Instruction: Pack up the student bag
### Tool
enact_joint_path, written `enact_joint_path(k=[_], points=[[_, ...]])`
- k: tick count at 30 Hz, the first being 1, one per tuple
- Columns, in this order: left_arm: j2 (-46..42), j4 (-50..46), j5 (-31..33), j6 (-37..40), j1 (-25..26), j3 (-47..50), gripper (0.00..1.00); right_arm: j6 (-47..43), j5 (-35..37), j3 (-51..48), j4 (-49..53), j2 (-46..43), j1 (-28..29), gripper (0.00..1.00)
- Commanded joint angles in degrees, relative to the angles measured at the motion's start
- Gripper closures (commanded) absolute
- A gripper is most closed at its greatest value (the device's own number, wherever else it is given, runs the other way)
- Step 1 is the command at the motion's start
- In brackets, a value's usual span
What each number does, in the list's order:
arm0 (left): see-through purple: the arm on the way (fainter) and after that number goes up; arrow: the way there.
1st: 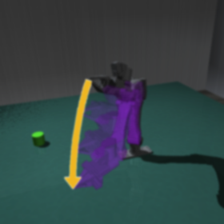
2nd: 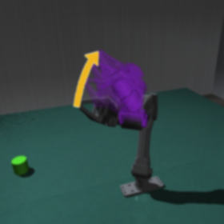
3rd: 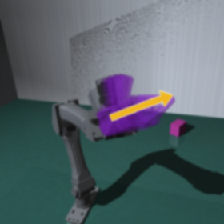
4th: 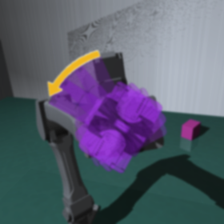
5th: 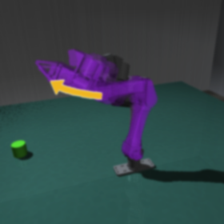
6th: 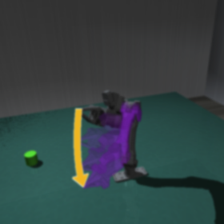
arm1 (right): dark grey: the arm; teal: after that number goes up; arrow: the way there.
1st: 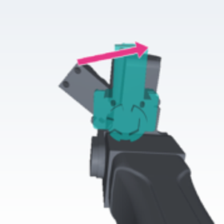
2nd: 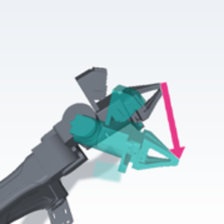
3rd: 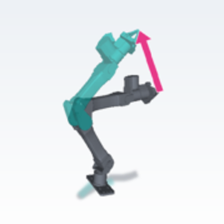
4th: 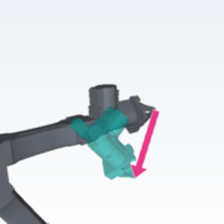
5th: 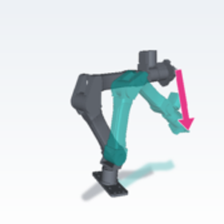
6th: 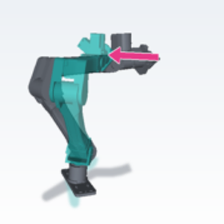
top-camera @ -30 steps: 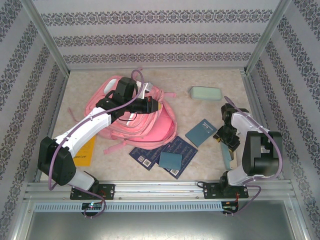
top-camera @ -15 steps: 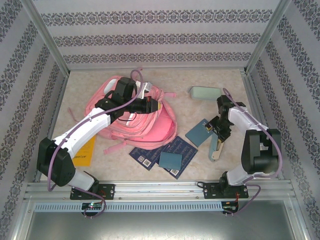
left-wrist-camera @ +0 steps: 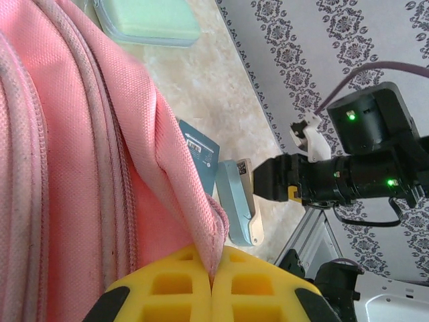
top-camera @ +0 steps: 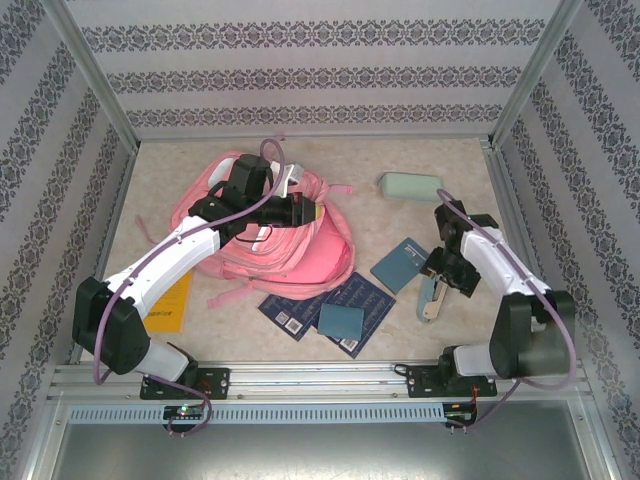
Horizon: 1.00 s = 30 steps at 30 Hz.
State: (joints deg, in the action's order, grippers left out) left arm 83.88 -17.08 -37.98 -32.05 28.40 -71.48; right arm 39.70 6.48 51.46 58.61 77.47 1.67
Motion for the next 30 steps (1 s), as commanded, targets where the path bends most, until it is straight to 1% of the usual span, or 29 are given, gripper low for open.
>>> enact_joint_path(k=[1,2,6,7,13,16,18,20,21,24,26,28,30], points=[[-2.54,5.77,-3.63,-0.58,0.09,-0.06,1.00,0.66,-2.20,-3.79,-1.76,-1.97,-2.64,0.33],[-2.54,5.75,-3.61,-0.55,0.08,-0.06,1.00,0.56,-3.25,-4.73,-2.76,-2.02,-3.34,0.37],[-2.59,5.54,-3.50,-0.36,0.08,0.06,1.00,0.43,-5.07,-6.76,-5.01,-1.07,-3.96,0.42],[-2.58,5.54,-3.51,-0.38,0.07,0.03,1.00,0.21,-5.39,-7.09,-5.45,-0.89,-4.03,0.45],[-2.52,5.64,-3.67,-0.38,0.11,-0.06,1.00,-0.15,-6.18,-8.61,-7.06,-0.04,-4.44,0.49],[-2.48,5.65,-3.62,-0.29,0.07,-0.06,1.00,-0.02,-6.13,-9.01,-7.79,0.07,-4.95,0.52],[-2.48,5.64,-3.68,-0.30,0.10,-0.15,1.00,0.08,-6.64,-9.46,-8.53,0.29,-5.43,0.60],[-2.45,5.64,-3.68,-0.29,0.08,-0.16,1.00,0.50,-7.00,-9.62,-9.01,0.64,-5.74,0.63],[-2.35,5.51,-3.68,-0.26,0.10,-0.19,1.00,0.58,-7.26,-9.65,-9.23,0.75,-5.76,0.70],[-2.31,5.39,-3.59,-0.11,0.12,-0.24,1.00,1.21,-7.20,-9.76,-9.43,0.50,-5.93,0.74],[-2.32,5.31,-3.59,-0.12,0.06,-0.32,1.00,1.47,-6.84,-9.67,-9.19,-0.31,-6.09,0.81],[-2.30,5.12,-3.58,-0.03,0.05,-0.41,1.00,1.93,-5.95,-9.50,-8.38,-1.82,-6.11,0.83],[-1.94,4.80,-3.68,0.03,0.07,-0.79,1.00,2.49,-4.60,-9.04,-7.14,-4.21,-6.07,0.90]])
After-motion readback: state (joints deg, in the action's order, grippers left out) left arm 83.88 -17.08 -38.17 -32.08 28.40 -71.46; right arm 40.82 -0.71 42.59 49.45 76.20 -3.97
